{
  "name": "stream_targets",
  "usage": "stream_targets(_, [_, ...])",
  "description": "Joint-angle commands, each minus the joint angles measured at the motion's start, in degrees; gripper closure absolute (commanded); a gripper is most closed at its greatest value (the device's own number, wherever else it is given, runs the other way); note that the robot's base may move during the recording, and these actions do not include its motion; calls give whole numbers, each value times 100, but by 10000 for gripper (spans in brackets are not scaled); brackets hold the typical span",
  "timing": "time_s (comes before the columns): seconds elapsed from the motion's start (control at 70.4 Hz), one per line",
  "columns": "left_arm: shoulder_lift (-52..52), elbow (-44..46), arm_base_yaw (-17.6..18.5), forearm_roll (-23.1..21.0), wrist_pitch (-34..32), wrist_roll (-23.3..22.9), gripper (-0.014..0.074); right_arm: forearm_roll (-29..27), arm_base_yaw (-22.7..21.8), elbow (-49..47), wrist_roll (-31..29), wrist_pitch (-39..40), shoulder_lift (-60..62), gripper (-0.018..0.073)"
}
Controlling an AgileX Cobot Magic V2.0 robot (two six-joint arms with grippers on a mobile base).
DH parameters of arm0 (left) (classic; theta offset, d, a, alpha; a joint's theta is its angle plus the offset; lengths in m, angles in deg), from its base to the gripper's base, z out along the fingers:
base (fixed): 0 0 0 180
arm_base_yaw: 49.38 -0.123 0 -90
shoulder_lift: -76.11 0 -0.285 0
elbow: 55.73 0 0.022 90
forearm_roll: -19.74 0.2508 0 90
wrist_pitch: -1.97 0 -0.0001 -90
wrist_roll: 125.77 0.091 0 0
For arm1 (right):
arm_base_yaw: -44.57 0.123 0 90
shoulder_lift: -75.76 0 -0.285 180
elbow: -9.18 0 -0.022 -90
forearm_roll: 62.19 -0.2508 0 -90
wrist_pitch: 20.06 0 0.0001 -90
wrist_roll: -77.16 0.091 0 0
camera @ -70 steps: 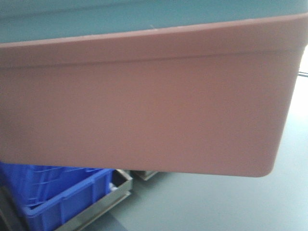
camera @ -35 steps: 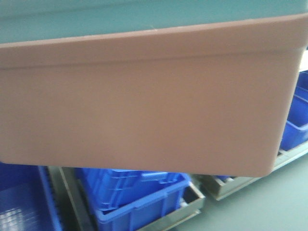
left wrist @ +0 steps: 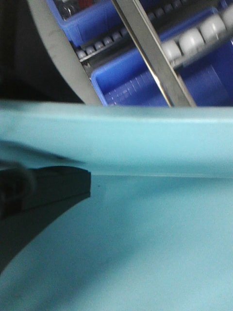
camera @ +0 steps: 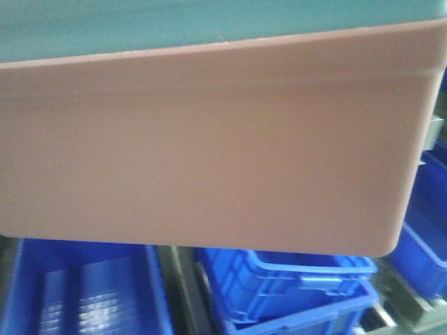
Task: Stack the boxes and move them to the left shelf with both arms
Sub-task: 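Hold the stacked bins above the shelf rack as the base approaches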
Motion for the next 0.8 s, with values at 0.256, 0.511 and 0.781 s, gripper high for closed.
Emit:
stream_targets(0.256, [247, 398, 234, -345, -1700, 314, 599, -539, 195, -238, -308, 1611, 179, 522])
stream_targets(0.511, [247, 398, 234, -345, -1700, 314, 599, -539, 195, -238, -308, 1611, 179, 522])
stream_targets(0.781, [247, 398, 234, -345, -1700, 314, 599, -539, 195, -238, -308, 1611, 179, 522])
